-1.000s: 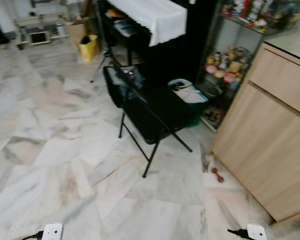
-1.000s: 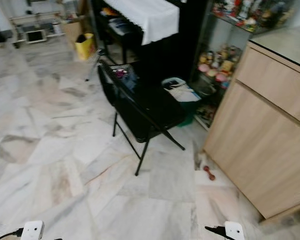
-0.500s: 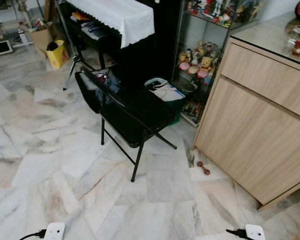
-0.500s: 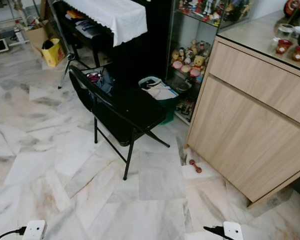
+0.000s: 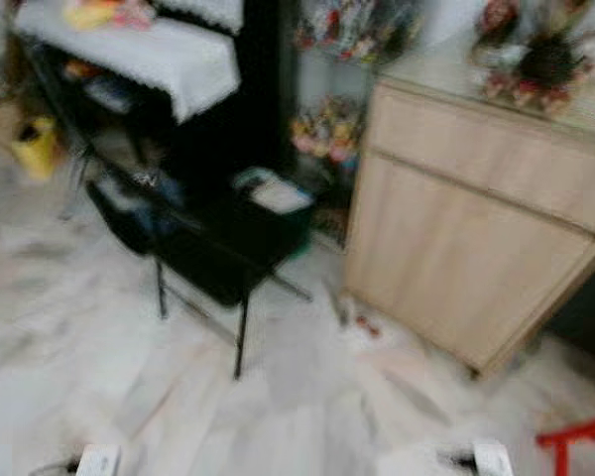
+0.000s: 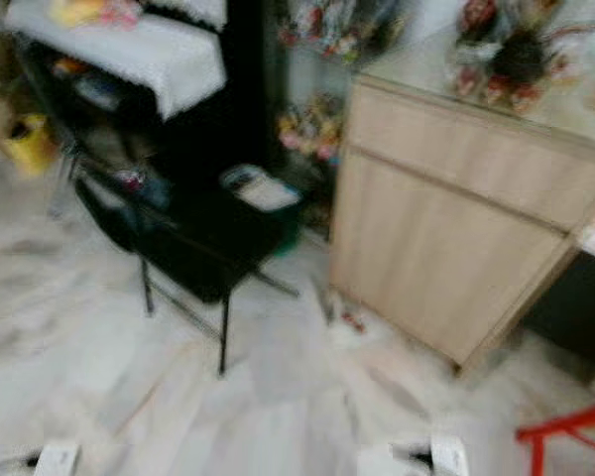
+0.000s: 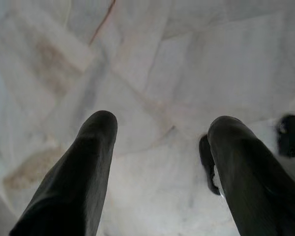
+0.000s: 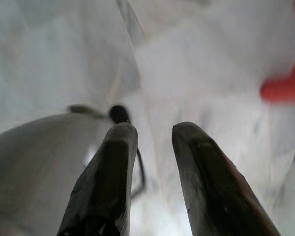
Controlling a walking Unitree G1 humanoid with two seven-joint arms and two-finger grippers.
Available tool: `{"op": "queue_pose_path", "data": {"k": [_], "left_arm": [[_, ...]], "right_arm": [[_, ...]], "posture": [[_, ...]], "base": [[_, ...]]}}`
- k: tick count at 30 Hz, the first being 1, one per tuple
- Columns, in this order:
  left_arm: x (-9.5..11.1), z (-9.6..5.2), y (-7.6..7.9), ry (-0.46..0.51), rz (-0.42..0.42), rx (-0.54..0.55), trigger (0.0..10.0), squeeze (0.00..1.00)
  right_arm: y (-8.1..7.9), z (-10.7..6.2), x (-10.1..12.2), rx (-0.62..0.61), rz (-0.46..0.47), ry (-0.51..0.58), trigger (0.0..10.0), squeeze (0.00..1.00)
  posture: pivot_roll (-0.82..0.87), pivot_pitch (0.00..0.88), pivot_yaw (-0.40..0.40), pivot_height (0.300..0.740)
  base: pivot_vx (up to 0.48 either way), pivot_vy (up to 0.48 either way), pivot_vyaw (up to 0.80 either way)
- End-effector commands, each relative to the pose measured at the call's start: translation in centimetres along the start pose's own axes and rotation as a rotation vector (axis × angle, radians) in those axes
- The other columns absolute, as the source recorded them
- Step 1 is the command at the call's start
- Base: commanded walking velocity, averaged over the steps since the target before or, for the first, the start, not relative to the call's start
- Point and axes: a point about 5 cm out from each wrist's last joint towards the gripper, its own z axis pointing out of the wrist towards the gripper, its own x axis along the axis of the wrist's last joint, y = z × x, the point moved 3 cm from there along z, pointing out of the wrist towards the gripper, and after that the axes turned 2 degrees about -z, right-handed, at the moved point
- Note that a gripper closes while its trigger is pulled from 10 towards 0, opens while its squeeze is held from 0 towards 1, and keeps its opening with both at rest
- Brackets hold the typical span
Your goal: Hang keys on a hook
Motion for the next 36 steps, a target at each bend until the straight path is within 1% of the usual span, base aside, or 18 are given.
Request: {"op": "queue_pose_path", "data": {"k": [1,3,7,13,16,18,23,28,31,34,36], "left_arm": [[-0.6,-0.1,-0.1,-0.030,0.025,-0.003,10.0,0.00],[-0.6,-0.2,-0.2,-0.030,0.028,0.002,10.0,0.00],[-0.6,-0.3,-0.7,-0.028,0.029,0.019,10.0,0.00],[0.1,-0.1,-0.6,-0.003,0.021,0.019,10.0,0.00],[0.4,0.1,0.0,0.002,0.015,0.012,10.0,0.00],[0.4,0.3,0.5,-0.004,0.021,-0.001,10.0,0.00],[0.3,0.4,0.9,-0.014,0.026,-0.008,10.0,0.00],[0.3,0.5,1.7,0.005,0.014,-0.037,10.0,0.00],[0.3,0.5,2.0,0.011,0.022,-0.045,10.0,0.00],[0.3,0.5,2.1,0.014,0.026,-0.051,10.0,0.00],[0.1,0.5,2.2,0.008,0.024,-0.046,10.0,0.00]], "right_arm": [[0.0,0.0,0.3,-0.005,0.004,0.008,10.0,0.00],[-0.1,0.1,0.3,-0.002,0.005,0.008,10.0,0.00],[-0.6,0.1,0.3,0.021,-0.041,0.008,10.0,0.00],[-0.3,0.1,0.9,0.007,-0.026,0.021,10.0,0.00],[0.5,0.0,1.3,-0.030,-0.001,0.031,10.0,0.00],[0.9,0.0,1.6,-0.042,0.029,0.046,10.0,0.00],[1.1,-0.1,1.8,-0.025,-0.005,0.049,10.0,0.00],[1.8,-0.3,1.7,-0.043,-0.003,0.036,10.0,0.00],[2.2,-0.4,1.6,-0.057,-0.011,0.030,10.0,0.00],[2.4,-0.5,1.5,-0.059,-0.016,0.028,10.0,0.00],[2.6,-0.6,1.4,-0.064,-0.022,0.025,10.0,0.00]], "posture": [[-0.13,0.000,0.042,0.740],[-0.14,0.000,0.048,0.740],[-0.13,0.000,0.041,0.740],[-0.08,0.000,0.032,0.740],[-0.06,0.000,0.044,0.740],[-0.09,0.000,0.048,0.740],[-0.11,0.000,0.045,0.740],[-0.12,0.013,0.027,0.740],[-0.12,0.019,0.017,0.740],[-0.12,0.021,0.010,0.740],[-0.11,0.017,-0.004,0.740]], "base": [[0.000,0.000,-0.76],[0.000,0.000,-0.76],[0.000,0.000,-0.76],[0.000,0.000,-0.75],[0.000,0.000,-0.75],[0.000,0.000,-0.73],[0.000,0.000,-0.73],[0.000,0.000,-0.72],[0.000,0.000,-0.72],[0.000,0.000,-0.72],[0.000,-0.345,-0.71]]}}
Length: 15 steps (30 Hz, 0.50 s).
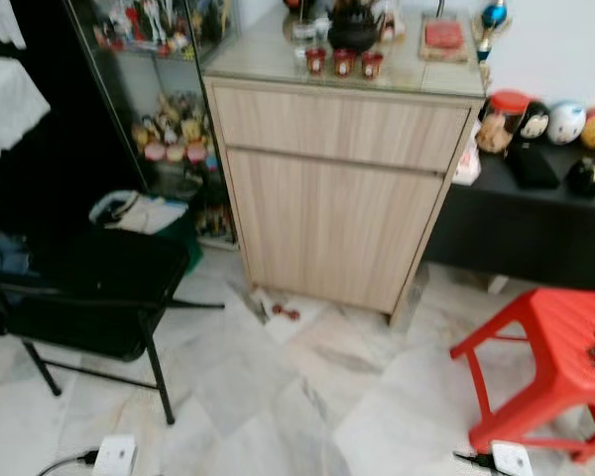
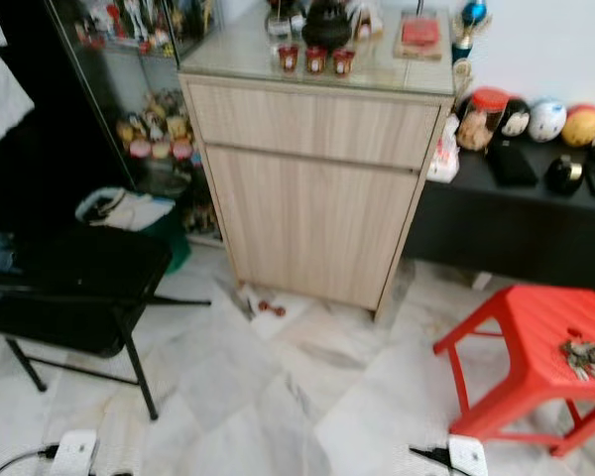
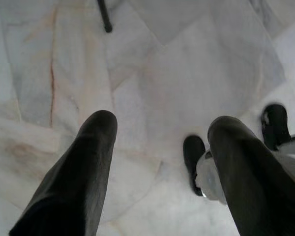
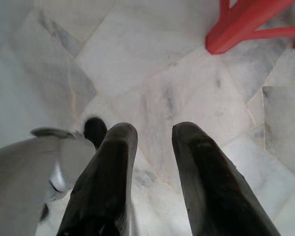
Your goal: Hang keys on a hook
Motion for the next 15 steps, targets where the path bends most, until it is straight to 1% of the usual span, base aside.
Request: {"op": "queue_pose_path", "data": {"k": [1,6,9,13,14,15], "left_arm": [[0.98,0.27,0.42,0.020,0.024,-0.009,10.0,0.00],[0.61,0.24,0.32,0.015,-0.033,0.011,10.0,0.00],[0.57,0.21,0.27,0.014,-0.028,0.010,10.0,0.00],[0.54,0.17,0.18,0.014,-0.023,0.008,10.0,0.00],[0.61,0.15,0.16,0.014,-0.001,-0.004,10.0,0.00],[0.62,0.14,0.16,0.014,0.002,-0.006,10.0,0.00]], "right_arm": [[0.66,-0.23,-0.68,-0.015,-0.002,-0.024,10.0,0.00],[0.80,-0.26,-0.79,-0.021,-0.041,-0.037,10.0,0.00],[0.75,-0.25,-0.88,-0.023,-0.039,-0.041,10.0,0.00],[0.66,-0.22,-0.87,-0.025,-0.066,-0.041,10.0,0.00],[0.59,-0.20,-0.96,-0.028,-0.067,-0.045,10.0,0.00],[0.59,-0.20,-0.97,-0.028,-0.068,-0.046,10.0,0.00]], "posture": [[-0.11,0.017,-0.004,0.740],[-0.09,0.000,-0.030,0.740],[-0.09,0.000,-0.031,0.740],[-0.09,0.000,-0.017,0.740],[-0.10,0.000,-0.006,0.740],[-0.10,0.000,-0.006,0.740]], "base": [[0.000,-0.368,-0.71],[0.000,0.000,-0.69],[0.000,0.000,-0.66],[0.000,0.000,-0.63],[0.000,0.000,-0.61],[0.000,0.000,-0.61]]}}
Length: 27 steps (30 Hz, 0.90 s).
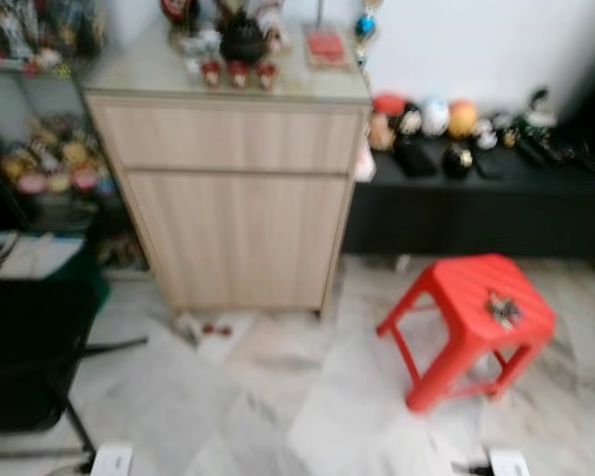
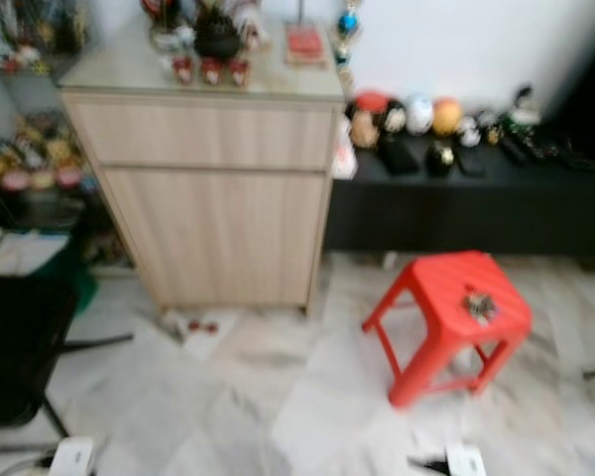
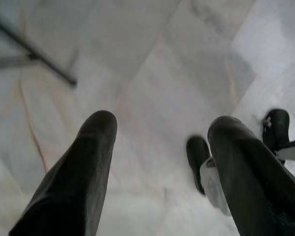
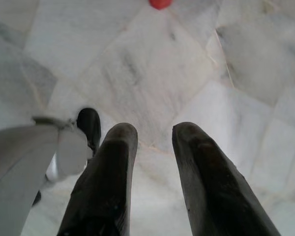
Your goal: Hang keys on a hook
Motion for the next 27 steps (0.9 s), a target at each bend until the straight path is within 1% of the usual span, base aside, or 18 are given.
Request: {"op": "queue_pose_path", "data": {"k": [1,3,4,8,13,18,23,27], "left_arm": [[-0.80,-0.20,-0.11,-0.025,0.020,-0.009,10.0,0.00],[-0.81,-0.21,-0.14,-0.027,0.026,-0.010,10.0,0.00],[-0.84,-0.24,-0.23,-0.030,0.041,-0.011,10.0,0.00],[-0.94,-0.28,-0.26,-0.031,0.054,-0.012,10.0,0.00],[-1.05,-0.30,-0.24,-0.032,0.046,-0.012,10.0,0.00],[-1.02,-0.29,-0.24,-0.031,0.055,-0.009,10.0,0.00],[-0.92,-0.29,-0.33,-0.026,0.048,-0.001,10.0,0.00],[-0.91,-0.33,-0.55,-0.027,0.040,0.007,10.0,0.00]], "right_arm": [[-0.05,-0.04,-0.64,-0.005,0.005,-0.019,10.0,0.00],[-0.07,-0.04,-0.67,-0.005,0.012,-0.019,10.0,0.00],[-0.13,-0.04,-0.80,-0.008,0.023,-0.020,10.0,0.00],[-0.14,-0.05,-0.97,-0.009,0.024,-0.026,10.0,0.00],[-0.02,-0.09,-1.06,-0.011,0.017,-0.030,10.0,0.00],[0.01,-0.10,-1.01,-0.010,0.022,-0.026,10.0,0.00],[0.01,-0.09,-0.93,-0.008,0.024,-0.024,10.0,0.00],[-0.06,-0.07,-0.95,-0.008,0.030,-0.026,10.0,0.00]], "posture": [[-0.11,0.000,0.001,0.740],[-0.11,0.000,0.001,0.740],[-0.12,0.000,0.007,0.740],[-0.11,0.000,0.004,0.740],[-0.11,0.000,-0.001,0.740],[-0.10,0.000,-0.004,0.740],[-0.10,0.000,-0.007,0.740],[-0.10,0.009,-0.004,0.740]], "base": [[0.000,0.000,-0.61],[0.000,0.000,-0.61],[0.000,0.000,-0.61],[0.000,0.000,-0.61],[0.000,-0.053,-0.61],[0.000,0.000,-0.61],[0.000,-0.291,-0.61],[0.000,0.000,-0.61]]}}
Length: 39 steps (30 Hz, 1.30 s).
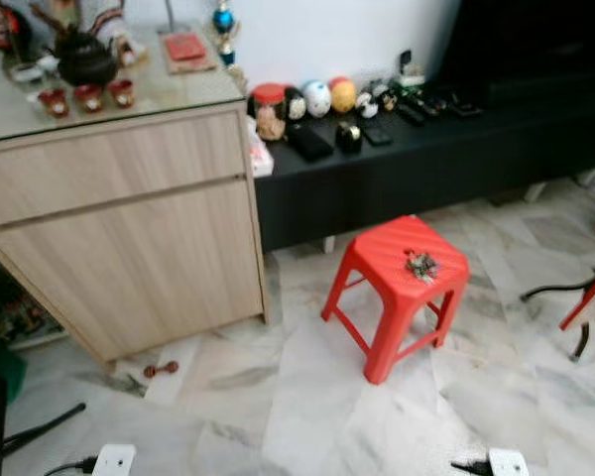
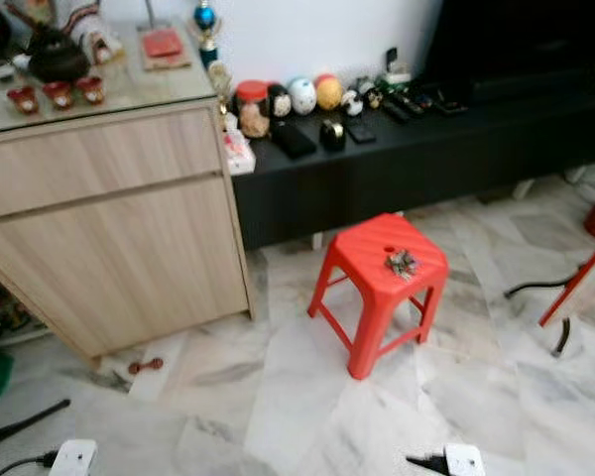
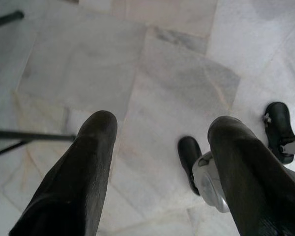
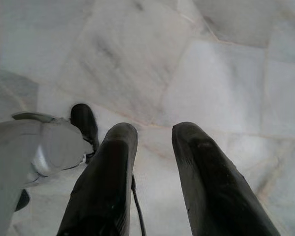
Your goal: Hang keys on a hook
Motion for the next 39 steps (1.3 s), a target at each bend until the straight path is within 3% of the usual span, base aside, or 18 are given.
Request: {"op": "queue_pose_path", "data": {"k": [1,32,39], "left_arm": [[-0.90,-0.30,-0.51,-0.019,-0.015,0.016,10.0,0.00],[-0.83,-0.30,-0.54,-0.004,-0.064,0.024,10.0,0.00],[-1.00,-0.24,-0.29,-0.010,-0.069,0.026,10.0,0.00]], "right_arm": [[-0.07,0.01,-0.15,-0.001,0.016,-0.004,10.0,0.00],[0.01,0.01,0.01,-0.016,0.050,0.014,10.0,0.00],[-0.34,0.10,0.01,-0.022,0.043,0.021,10.0,0.00]], "posture": [[-0.10,0.014,-0.002,0.740],[-0.09,0.025,0.000,0.740],[-0.09,0.000,0.017,0.740]], "base": [[0.000,0.000,-0.61],[0.000,0.000,-0.61],[0.000,0.000,0.00]]}}
